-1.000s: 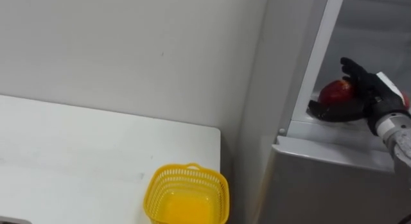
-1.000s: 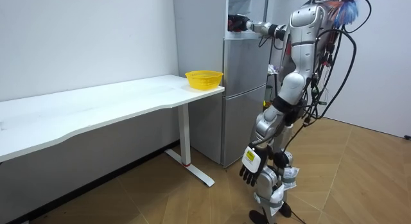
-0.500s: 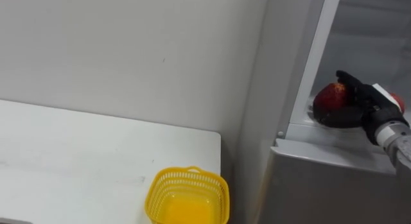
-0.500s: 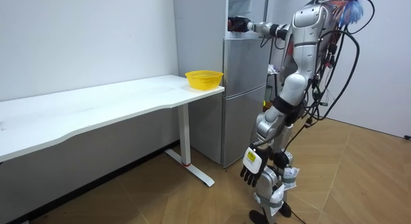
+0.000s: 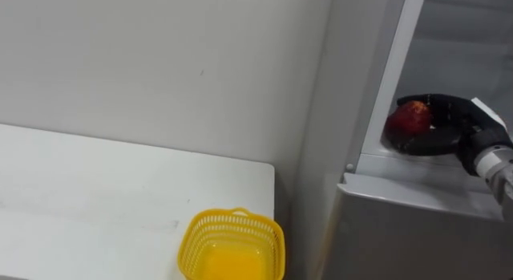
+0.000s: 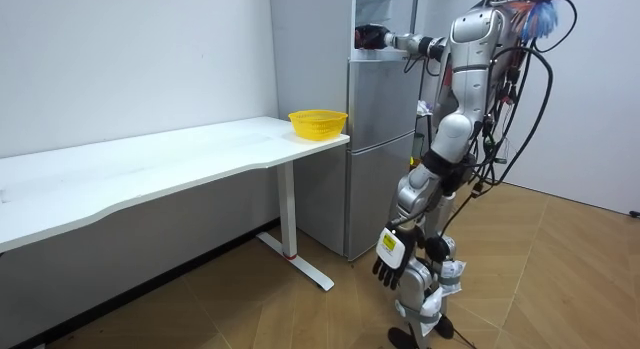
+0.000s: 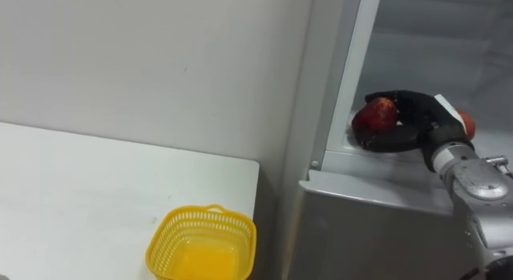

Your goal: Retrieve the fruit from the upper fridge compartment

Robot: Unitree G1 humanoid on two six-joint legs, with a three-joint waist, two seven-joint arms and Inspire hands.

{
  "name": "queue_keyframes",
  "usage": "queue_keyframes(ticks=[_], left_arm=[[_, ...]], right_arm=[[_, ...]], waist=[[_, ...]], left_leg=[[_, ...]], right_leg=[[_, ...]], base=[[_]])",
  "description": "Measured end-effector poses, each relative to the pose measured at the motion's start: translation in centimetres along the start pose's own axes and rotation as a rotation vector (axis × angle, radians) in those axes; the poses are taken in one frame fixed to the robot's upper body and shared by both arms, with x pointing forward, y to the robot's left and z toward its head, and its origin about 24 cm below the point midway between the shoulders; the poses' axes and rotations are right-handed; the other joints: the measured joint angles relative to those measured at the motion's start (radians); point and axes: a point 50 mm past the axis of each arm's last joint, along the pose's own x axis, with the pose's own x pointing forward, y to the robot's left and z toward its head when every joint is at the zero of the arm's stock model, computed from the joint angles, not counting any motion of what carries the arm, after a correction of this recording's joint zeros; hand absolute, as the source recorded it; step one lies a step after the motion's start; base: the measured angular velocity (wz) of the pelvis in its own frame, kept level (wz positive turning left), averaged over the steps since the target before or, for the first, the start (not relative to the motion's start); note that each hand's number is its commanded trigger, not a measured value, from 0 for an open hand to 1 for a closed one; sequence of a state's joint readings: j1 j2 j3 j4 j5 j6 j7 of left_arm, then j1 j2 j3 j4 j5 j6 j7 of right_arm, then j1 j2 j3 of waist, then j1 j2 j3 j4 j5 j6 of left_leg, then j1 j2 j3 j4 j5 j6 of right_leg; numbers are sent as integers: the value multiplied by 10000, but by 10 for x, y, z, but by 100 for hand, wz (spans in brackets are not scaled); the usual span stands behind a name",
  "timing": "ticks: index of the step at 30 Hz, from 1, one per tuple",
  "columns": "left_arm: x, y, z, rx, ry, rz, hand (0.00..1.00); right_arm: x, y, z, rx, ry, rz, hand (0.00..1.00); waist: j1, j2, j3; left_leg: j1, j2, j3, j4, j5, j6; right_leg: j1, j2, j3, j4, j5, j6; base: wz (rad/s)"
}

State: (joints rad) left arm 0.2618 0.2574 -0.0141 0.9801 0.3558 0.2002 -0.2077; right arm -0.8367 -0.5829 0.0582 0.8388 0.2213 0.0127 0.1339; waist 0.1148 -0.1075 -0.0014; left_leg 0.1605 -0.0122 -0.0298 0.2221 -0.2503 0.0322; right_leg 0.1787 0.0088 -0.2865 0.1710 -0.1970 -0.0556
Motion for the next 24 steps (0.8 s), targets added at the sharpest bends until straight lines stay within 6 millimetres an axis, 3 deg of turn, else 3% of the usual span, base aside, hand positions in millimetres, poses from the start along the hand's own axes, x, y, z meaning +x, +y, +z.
queue_keyframes(ticks=[8, 24], left_arm=[[0, 2, 4, 3, -59, 30, 0], [1, 4, 9, 34, -87, 107, 0]], right_arm=[[0, 1, 0, -157, 41, 51, 100], [1, 5, 7, -16, -77, 35, 100]], waist=[[-3, -49, 27], [-4, -123, 3]], left_leg=[[68, -2, 17, -21, -1, 0], [20, 10, 161, -15, -1, 0]], right_leg=[[77, 0, -11, -23, -10, 15], [-27, 17, 117, 16, -13, 11]], base=[[0], [-2]])
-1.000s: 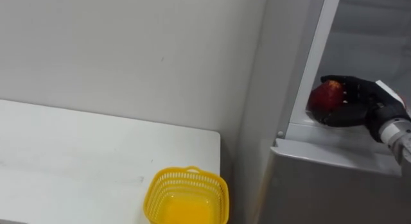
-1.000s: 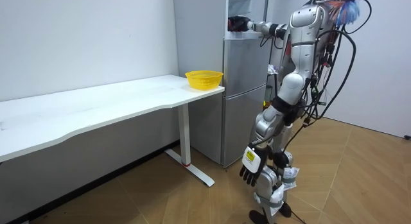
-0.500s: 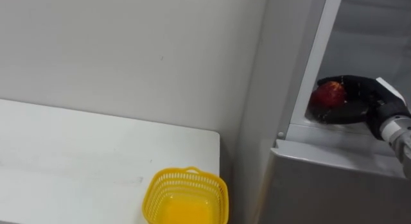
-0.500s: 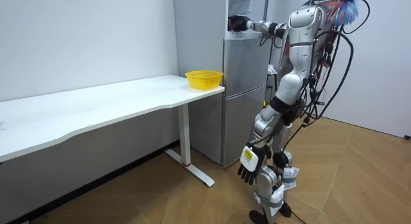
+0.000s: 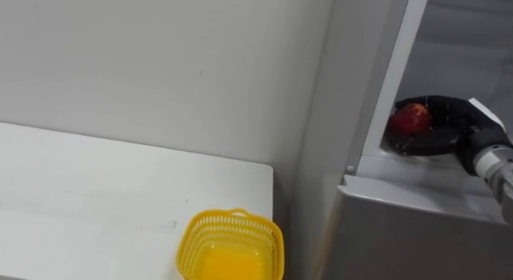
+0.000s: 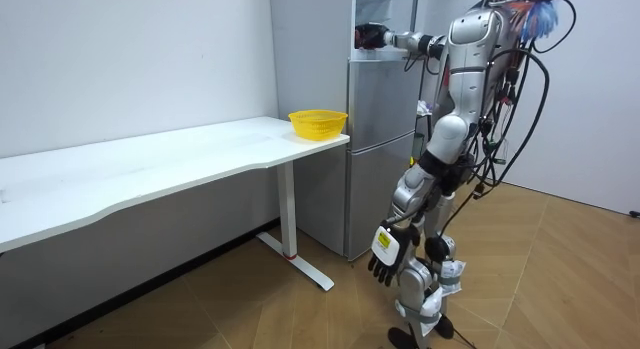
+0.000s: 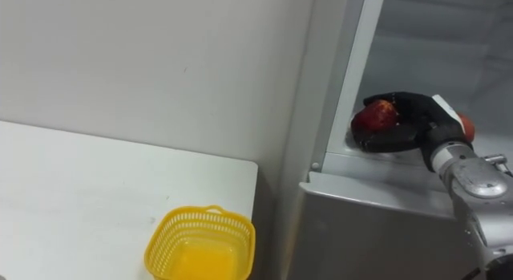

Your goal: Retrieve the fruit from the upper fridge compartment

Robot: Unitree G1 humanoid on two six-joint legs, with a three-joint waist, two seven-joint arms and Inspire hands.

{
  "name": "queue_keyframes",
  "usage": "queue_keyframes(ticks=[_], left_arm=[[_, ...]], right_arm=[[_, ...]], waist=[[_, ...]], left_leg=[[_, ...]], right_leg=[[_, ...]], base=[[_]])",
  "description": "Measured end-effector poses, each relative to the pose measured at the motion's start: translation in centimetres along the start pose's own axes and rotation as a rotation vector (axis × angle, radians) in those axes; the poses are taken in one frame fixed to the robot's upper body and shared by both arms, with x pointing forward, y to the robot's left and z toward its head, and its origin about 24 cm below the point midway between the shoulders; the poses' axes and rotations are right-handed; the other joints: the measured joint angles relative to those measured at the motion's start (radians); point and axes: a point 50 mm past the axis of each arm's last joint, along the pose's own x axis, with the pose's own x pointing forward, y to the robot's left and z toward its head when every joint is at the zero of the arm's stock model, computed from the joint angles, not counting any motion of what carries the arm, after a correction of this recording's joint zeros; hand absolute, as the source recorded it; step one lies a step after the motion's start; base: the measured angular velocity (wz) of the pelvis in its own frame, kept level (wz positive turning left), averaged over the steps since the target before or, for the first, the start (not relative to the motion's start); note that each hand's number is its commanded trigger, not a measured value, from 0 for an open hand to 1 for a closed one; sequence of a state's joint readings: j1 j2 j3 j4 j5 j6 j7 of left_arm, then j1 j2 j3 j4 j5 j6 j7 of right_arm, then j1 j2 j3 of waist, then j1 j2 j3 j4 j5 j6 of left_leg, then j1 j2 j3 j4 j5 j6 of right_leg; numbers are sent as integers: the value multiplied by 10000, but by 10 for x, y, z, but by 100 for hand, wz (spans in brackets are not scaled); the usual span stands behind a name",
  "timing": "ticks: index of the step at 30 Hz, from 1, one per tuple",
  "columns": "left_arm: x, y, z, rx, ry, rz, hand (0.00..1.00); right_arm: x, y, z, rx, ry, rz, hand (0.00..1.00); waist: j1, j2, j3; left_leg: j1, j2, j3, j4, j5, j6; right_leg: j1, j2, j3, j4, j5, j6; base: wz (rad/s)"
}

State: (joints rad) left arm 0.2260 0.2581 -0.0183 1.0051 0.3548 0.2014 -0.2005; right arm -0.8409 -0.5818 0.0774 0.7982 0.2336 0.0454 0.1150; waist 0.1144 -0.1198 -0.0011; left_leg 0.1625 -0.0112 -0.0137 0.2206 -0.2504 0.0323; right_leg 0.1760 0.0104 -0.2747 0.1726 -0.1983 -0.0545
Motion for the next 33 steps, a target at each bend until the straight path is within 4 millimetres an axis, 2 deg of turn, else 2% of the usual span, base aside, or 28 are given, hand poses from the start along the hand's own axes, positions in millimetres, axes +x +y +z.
queue_keyframes(ticks=[3, 7, 8, 10, 12, 14, 15, 17, 20, 22, 26, 29, 33], left_arm=[[0, 0, -1, -5, 42, 7, 0], [0, 0, -1, -8, -60, 75, 0], [0, -1, -2, 1, -78, 107, 0], [1, -3, -2, -15, -80, 139, 0], [2, -8, -5, -4, -10, 138, 0], [2, -10, -5, 31, 0, 220, 0], [2, -11, -6, 44, 31, 239, 0], [2, -14, -9, 11, 46, 210, 0], [3, -19, -11, -12, 22, 138, 0], [3, -22, -11, -21, -56, 79, 0], [3, -24, -10, 13, -247, 178, 0], [4, -28, -10, 185, -309, 56, 0], [4, -31, -9, 203, -351, -87, 0]], right_arm=[[0, 4, 7, -40, -267, 25, 100], [-9, 12, 12, -55, -952, -253, 100], [-13, 16, 13, -63, -1175, -381, 100], [-20, 23, 16, -226, -1589, -558, 100], [-32, 36, 20, -485, -2228, -750, 100], [-43, 42, 23, -408, -2665, -711, 100], [-52, 47, 23, -379, -2932, -731, 100], [-67, 55, 21, -88, -3265, -634, 100], [-90, 70, 24, 495, -3815, -461, 100], [-97, 73, 29, 851, -4133, -510, 100], [-111, 77, 51, 1291, -5545, -670, 100], [-128, 85, 66, 1337, -6808, -744, 100], [-144, 97, 75, 729, -7765, -430, 100]], waist=[[-5, 22, -12], [-63, 57, -71], [-79, 141, -39], [-89, 251, -43], [-104, 556, -84], [-224, 713, -96], [-279, 789, -109], [-274, 841, -115], [-292, 781, -88], [-320, 723, -61], [-324, 628, -23], [-316, 666, -6], [-284, 757, -22]], left_leg=[[-106, 7, 67, 15, 0, 0], [-171, 15, 73, 25, 1, 2], [-175, 14, 82, 26, 1, 2], [-160, 14, 92, 28, 1, 3], [-123, 8, 149, 15, 0, 3], [-133, 12, 179, 0, 0, 3], [-98, 40, 336, -31, 1, 2], [17, 72, 442, -99, 4, -1], [91, 114, 653, -165, 15, -21], [96, 124, 682, -155, 15, -21], [60, 131, 725, -150, 13, -20], [33, 131, 681, -158, -1, -14], [-24, 135, 684, -177, -5, -11]], right_leg=[[-69, -6, 19, 22, 4, -6], [-191, -29, -8, 149, 3, -3], [-198, -28, 25, 134, 3, -2], [-208, -30, 80, 136, 4, -1], [-223, -19, 242, 146, 6, 2], [-234, -15, 249, 145, 5, 3], [-248, 0, 299, 148, 4, 2], [-246, 48, 472, 155, -2, -9], [-235, 90, 623, 146, -25, -45], [-241, 95, 652, 127, -25, -47], [-321, 100, 716, 138, -26, -48], [-341, 100, 701, 130, -17, -41], [-388, 106, 701, 148, -13, -45]], base=[[-6], [0], [-6], [-10], [-16], [-4], [-6], [-20], [-19], [-5], [-2], [0], [0]])
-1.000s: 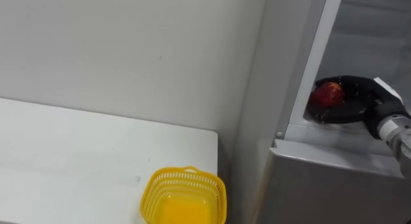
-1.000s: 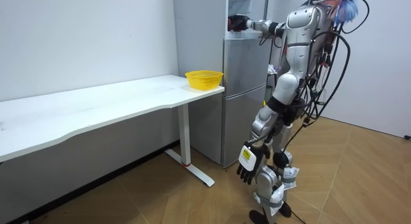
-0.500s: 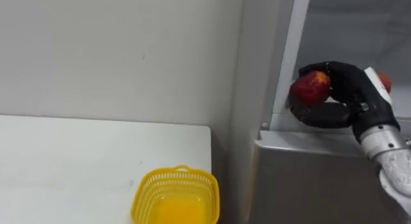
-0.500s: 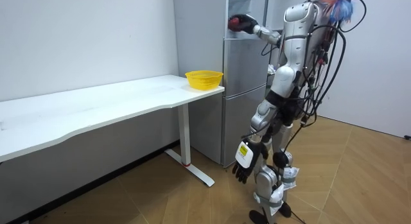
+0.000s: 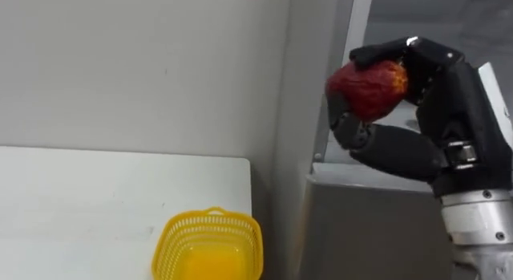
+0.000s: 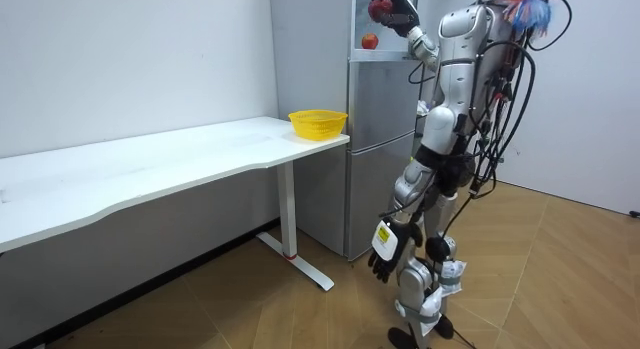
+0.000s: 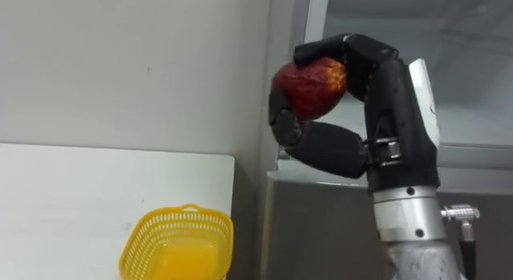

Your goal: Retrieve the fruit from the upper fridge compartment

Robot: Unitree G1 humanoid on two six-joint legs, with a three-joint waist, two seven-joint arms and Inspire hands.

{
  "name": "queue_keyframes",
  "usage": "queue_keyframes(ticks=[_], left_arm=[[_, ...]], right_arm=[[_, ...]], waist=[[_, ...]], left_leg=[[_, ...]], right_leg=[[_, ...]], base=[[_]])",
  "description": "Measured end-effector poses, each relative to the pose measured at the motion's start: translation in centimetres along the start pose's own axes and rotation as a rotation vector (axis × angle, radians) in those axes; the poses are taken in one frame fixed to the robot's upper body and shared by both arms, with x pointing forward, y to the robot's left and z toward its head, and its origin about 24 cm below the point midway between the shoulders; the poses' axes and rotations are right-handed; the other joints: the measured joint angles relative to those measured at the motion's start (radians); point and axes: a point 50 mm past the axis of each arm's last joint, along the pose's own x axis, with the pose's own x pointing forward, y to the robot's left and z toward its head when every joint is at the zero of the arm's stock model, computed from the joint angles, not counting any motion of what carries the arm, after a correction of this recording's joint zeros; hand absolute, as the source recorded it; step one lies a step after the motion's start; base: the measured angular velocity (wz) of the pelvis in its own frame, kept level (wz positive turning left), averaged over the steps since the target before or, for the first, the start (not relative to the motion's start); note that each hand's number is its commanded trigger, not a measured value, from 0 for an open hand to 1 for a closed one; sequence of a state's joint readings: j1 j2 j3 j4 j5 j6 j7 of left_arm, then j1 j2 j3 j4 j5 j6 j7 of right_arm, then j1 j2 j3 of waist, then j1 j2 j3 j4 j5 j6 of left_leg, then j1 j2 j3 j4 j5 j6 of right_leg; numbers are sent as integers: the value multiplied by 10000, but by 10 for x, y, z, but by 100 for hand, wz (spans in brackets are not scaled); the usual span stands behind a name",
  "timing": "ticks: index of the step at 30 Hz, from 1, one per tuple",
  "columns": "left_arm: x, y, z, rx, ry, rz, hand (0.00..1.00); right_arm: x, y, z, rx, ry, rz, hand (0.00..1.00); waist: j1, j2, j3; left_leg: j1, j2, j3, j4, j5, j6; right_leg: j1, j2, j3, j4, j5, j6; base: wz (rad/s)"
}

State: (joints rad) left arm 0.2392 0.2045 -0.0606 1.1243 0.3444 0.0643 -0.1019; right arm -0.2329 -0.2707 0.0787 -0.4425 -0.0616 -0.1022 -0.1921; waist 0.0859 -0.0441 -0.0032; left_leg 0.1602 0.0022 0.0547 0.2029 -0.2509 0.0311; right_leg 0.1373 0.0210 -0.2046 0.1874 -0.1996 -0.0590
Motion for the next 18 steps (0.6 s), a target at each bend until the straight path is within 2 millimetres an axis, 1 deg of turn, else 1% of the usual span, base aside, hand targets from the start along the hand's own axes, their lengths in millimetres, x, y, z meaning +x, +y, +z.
queue_keyframes(ticks=[1, 3, 4, 5, 6, 8, 9, 13, 14, 15, 16, 17, 18], left_arm=[[0, -1, 0, 35, -24, -50, 0], [0, -4, 2, 305, -67, -170, 0], [0, -5, 3, 392, -91, -198, 0], [1, -6, 5, 388, -155, -218, 0], [1, -7, 7, 456, -191, -246, 0], [1, -7, 10, 672, -265, -298, 0], [2, -7, 12, 736, -298, -319, 0], [2, -2, 18, 800, -415, -334, 0], [2, 0, 21, 812, -474, -312, 0], [2, 2, 23, 827, -523, -283, 0], [2, 2, 24, 834, -543, -268, 0], [2, 2, 24, 837, -550, -263, 0], [2, 2, 24, 844, -549, -282, 0]], right_arm=[[-1, 5, 3, -107, -223, 200, 100], [-3, 18, 8, -17, -438, 831, 100], [-3, 22, 9, 100, -473, 987, 100], [-5, 30, 12, 240, -577, 1276, 100], [-6, 37, 14, 197, -642, 1615, 100], [-9, 46, 14, 177, -658, 2161, 100], [-10, 49, 15, 179, -676, 2316, 100], [-15, 65, 11, -507, -669, 3282, 100], [-17, 68, 6, -802, -556, 3492, 100], [-18, 70, -1, -1149, -349, 3652, 100], [-19, 71, -5, -1346, -238, 3732, 100], [-22, 74, -12, -1670, -21, 3910, 100], [-24, 76, -17, -1921, 164, 4084, 100]], waist=[[14, 45, -7], [42, 167, -68], [59, 187, -75], [64, 200, -70], [86, 233, -47], [145, 227, -24], [183, 213, -17], [448, 11, 34], [560, -50, 73], [610, -127, 84], [639, -165, 95], [741, -201, 107], [817, -219, 105]], left_leg=[[3, 4, 7, -10, 0, 0], [-50, 14, 78, -47, 1, -1], [-89, 17, 102, -49, 1, -1], [-144, 19, 149, -53, 3, -3], [-181, 21, 145, -42, 5, -3], [-171, 16, 142, -38, 5, -2], [-172, 15, 143, -33, 5, -2], [-185, 5, 133, 3, 4, 0], [-203, -3, 101, -8, 3, 2], [-288, -20, 3, 28, 0, 6], [-305, -24, -16, 27, 0, 6], [-317, -25, -21, 31, 0, 6], [-344, -28, -35, 42, 0, 6]], right_leg=[[-31, 8, 8, 26, 14, -6], [-194, 18, 76, 108, 18, -9], [-234, 16, 96, 167, 16, -9], [-288, 16, 129, 215, 16, -10], [-353, 9, 133, 287, 13, -11], [-358, -4, 123, 337, 1, -2], [-356, -6, 123, 335, 1, -2], [-335, -16, 99, 314, -2, -2], [-329, -28, 61, 312, -2, -2], [-344, -45, -3, 300, -2, -2], [-351, -53, -33, 300, -2, -2], [-358, -58, -59, 298, -1, -1], [-376, -62, -72, 294, -2, -1]], base=[[-5], [-10], [-10], [-7], [-4], [0], [0], [1], [11], [14], [13], [6], [4]])
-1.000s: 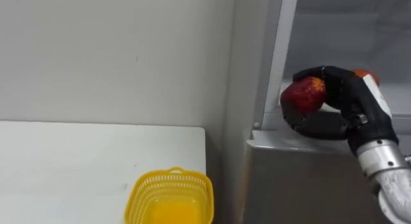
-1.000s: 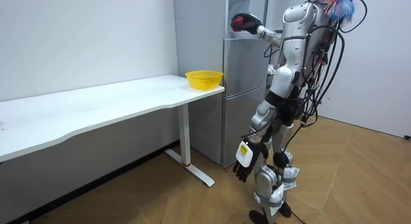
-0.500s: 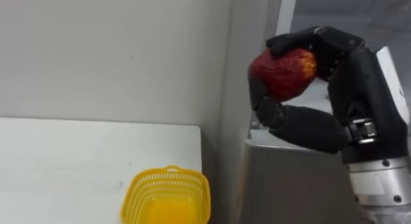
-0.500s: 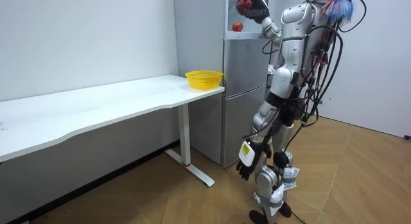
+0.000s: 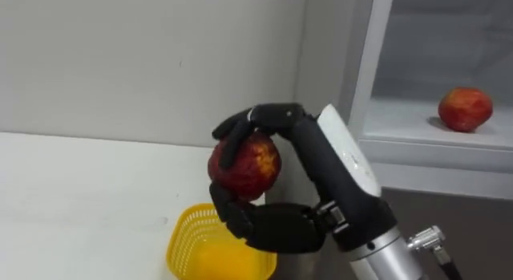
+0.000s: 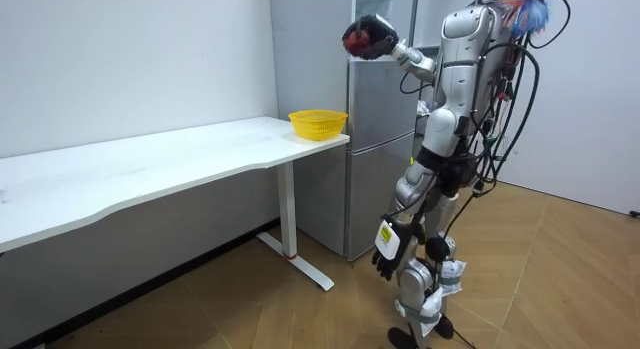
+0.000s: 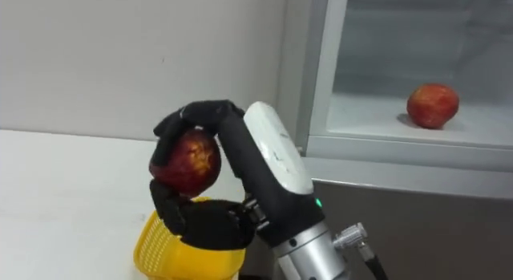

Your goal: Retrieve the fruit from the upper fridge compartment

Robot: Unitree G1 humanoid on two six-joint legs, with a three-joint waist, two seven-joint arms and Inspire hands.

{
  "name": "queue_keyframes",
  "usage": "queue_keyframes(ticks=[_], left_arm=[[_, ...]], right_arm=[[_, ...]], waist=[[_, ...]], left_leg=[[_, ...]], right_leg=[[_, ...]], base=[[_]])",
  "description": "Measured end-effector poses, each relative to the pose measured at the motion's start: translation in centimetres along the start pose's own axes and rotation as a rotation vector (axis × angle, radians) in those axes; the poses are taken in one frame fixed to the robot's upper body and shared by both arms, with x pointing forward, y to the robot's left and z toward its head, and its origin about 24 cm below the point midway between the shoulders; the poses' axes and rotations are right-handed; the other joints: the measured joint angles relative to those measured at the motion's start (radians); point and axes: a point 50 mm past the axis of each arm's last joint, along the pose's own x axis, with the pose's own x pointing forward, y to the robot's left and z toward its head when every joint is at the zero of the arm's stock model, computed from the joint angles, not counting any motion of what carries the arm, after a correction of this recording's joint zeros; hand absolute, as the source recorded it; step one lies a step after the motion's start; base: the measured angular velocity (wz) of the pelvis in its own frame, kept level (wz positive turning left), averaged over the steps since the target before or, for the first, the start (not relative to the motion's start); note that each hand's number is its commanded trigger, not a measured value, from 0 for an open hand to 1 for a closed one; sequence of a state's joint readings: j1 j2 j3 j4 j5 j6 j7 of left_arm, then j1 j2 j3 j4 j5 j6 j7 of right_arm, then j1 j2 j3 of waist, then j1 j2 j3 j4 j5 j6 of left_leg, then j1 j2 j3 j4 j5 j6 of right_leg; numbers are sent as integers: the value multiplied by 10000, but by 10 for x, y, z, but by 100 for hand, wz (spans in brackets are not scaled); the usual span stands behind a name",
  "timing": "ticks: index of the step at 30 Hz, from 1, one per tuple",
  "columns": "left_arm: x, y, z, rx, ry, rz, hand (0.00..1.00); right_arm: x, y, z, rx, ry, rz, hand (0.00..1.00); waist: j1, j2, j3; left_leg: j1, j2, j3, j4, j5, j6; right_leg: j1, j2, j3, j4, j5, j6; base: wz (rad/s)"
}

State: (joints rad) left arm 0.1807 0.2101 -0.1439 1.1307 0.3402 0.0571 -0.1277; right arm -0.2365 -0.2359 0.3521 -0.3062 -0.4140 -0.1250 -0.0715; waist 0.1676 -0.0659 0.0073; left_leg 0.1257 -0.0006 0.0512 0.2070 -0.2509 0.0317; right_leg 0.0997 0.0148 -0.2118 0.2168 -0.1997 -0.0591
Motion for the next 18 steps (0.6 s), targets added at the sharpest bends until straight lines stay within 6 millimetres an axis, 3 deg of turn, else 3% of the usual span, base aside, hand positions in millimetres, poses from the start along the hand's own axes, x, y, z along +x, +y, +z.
queue_keyframes(ticks=[5, 8, 18], left_arm=[[0, 5, 5, 33, -96, 117, 0], [0, 5, 4, 60, -52, 95, 0], [0, 5, 4, 2, -65, -211, 0]], right_arm=[[-8, 17, -34, -221, 1507, 855, 100], [-15, 24, -52, -327, 2534, 1510, 100], [-27, 36, -86, -399, 4108, 2307, 100]], waist=[[74, -152, 76], [203, -205, 65], [324, -170, 84]], left_leg=[[-179, -85, -349, 149, 11, 15], [-265, -107, -402, 163, 12, 18], [-153, -125, -639, 211, 17, 26]], right_leg=[[7, -105, -385, 17, -45, 32], [-32, -123, -415, -23, -53, 45], [226, -141, -660, -153, -45, 69]], base=[[22], [5], [7]])
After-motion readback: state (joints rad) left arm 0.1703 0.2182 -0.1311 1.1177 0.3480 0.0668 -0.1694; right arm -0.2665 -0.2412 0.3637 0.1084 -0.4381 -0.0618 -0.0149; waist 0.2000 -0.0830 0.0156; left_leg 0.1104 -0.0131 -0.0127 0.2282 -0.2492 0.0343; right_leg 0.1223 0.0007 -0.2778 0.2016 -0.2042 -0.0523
